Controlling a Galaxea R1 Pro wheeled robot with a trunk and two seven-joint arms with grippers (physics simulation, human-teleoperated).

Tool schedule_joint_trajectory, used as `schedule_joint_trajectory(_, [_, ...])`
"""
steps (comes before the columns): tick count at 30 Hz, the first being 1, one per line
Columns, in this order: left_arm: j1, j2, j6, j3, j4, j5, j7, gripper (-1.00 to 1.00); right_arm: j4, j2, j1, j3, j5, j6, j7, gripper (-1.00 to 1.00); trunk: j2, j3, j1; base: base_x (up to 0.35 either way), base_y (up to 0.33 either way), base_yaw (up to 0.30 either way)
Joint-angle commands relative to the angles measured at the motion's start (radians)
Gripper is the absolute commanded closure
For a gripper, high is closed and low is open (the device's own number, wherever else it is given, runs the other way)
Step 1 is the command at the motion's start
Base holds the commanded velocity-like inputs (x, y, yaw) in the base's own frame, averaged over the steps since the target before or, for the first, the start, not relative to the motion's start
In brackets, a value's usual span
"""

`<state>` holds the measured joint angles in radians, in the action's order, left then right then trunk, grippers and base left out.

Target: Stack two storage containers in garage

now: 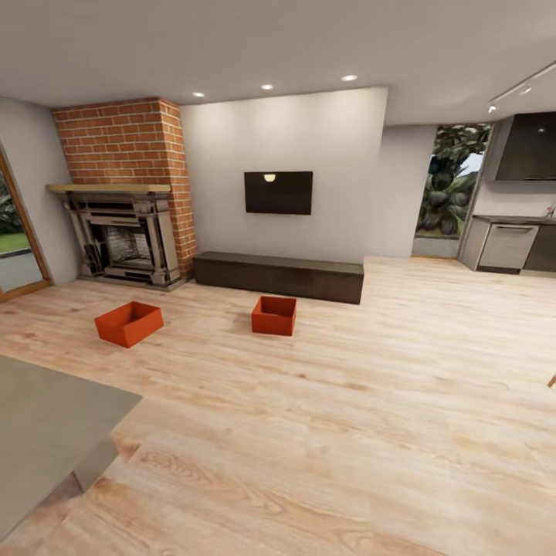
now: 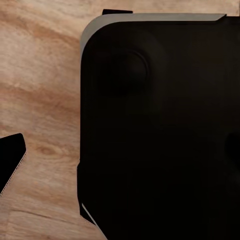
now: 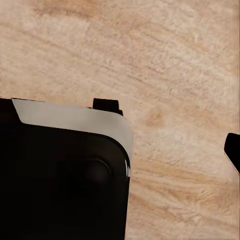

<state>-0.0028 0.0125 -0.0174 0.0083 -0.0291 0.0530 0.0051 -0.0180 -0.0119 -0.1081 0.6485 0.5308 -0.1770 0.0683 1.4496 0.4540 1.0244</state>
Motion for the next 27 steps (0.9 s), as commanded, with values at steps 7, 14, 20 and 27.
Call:
schedule_joint_trajectory(7, [0.0, -0.001, -0.007, -0.001, 0.0, 0.003, 0.003, -1.0, -0.002, 0.0, -0.001, 0.009, 0.009, -0.005, 0.001, -1.0, 0.0, 0.001, 0.001, 0.323, 0.0, 0.0])
schedule_joint_trajectory(14, [0.0, -0.002, -0.01, -0.002, 0.0, 0.001, 0.004, -1.0, -0.002, 0.0, -0.001, 0.002, 0.018, -0.006, 0.002, -1.0, 0.0, 0.001, 0.001, 0.323, 0.0, 0.0])
schedule_joint_trajectory(20, [0.0, -0.002, -0.01, -0.002, 0.0, 0.0, 0.004, -1.0, -0.002, 0.001, -0.001, -0.005, 0.021, -0.008, 0.002, -1.0, 0.0, 0.001, 0.001, 0.323, 0.0, 0.0])
schedule_joint_trajectory(27, [0.0, -0.002, -0.01, -0.002, 0.0, -0.001, 0.004, -1.0, -0.002, 0.002, -0.001, -0.004, 0.021, -0.009, 0.002, -1.0, 0.0, 0.001, 0.001, 0.323, 0.0, 0.0])
